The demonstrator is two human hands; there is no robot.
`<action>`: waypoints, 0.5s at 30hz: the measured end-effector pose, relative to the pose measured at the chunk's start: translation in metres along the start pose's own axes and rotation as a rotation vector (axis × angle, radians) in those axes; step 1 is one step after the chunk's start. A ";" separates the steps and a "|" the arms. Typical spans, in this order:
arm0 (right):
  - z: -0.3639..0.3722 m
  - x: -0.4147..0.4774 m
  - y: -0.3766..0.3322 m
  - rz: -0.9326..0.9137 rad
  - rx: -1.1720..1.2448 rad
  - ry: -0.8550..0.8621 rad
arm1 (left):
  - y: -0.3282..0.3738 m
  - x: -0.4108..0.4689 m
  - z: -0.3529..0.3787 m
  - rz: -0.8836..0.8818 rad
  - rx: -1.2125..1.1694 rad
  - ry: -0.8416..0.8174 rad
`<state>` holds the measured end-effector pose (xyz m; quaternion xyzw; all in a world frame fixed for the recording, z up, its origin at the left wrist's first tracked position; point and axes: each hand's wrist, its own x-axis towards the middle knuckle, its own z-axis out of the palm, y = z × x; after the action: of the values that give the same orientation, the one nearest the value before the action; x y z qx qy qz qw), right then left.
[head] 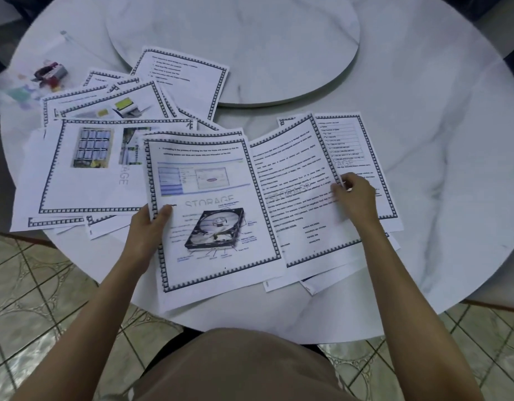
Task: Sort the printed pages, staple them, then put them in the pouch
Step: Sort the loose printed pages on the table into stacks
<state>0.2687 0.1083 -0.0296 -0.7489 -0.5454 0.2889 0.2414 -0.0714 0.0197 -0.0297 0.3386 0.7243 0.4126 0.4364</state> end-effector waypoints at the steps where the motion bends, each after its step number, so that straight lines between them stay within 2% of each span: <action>1: -0.008 0.002 0.001 -0.013 0.026 0.024 | 0.000 0.000 0.001 0.000 0.004 0.002; 9: -0.090 0.026 0.023 0.035 0.214 0.316 | 0.005 -0.002 0.016 0.013 0.020 -0.008; 15: -0.107 0.029 0.016 0.020 0.435 0.310 | 0.010 -0.003 0.029 0.024 0.012 -0.016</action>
<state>0.3611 0.1264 0.0309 -0.7200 -0.4197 0.2832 0.4746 -0.0428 0.0307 -0.0276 0.3531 0.7191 0.4109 0.4351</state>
